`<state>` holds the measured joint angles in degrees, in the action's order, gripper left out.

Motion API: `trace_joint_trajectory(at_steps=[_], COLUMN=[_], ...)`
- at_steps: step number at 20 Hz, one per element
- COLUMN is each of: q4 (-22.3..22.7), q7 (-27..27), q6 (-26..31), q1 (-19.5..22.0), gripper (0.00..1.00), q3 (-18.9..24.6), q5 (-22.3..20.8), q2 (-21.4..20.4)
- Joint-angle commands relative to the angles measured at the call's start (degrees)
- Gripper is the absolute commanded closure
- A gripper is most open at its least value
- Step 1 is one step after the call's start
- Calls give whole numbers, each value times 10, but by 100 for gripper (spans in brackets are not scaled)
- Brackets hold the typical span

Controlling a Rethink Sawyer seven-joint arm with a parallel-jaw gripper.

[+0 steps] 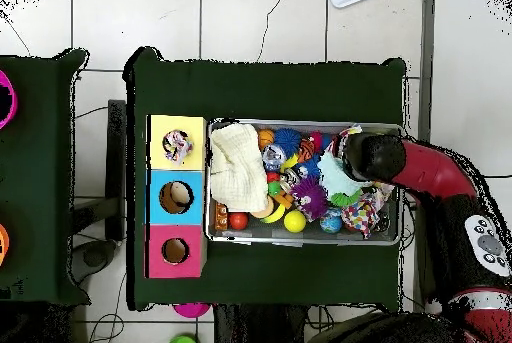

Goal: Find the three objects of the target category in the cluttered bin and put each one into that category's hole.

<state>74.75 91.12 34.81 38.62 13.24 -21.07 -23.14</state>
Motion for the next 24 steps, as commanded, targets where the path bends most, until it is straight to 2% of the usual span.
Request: trace_joint_trajectory(at_steps=[1,8,9,11,14,24], q4=[28,32,33,39,42,39], q7=[-73,-61,-62,-33,-47,-41], q6=[-1,8,5,-17,-3,-21], q1=[-7,-8,-9,-9,-8,-12], gripper=[100,100,0,0,0,0], q3=[28,34,35,31,35,31], q5=[-55,-58,-64,-57,-60,-76], q2=[25,17,15,14,15,25])
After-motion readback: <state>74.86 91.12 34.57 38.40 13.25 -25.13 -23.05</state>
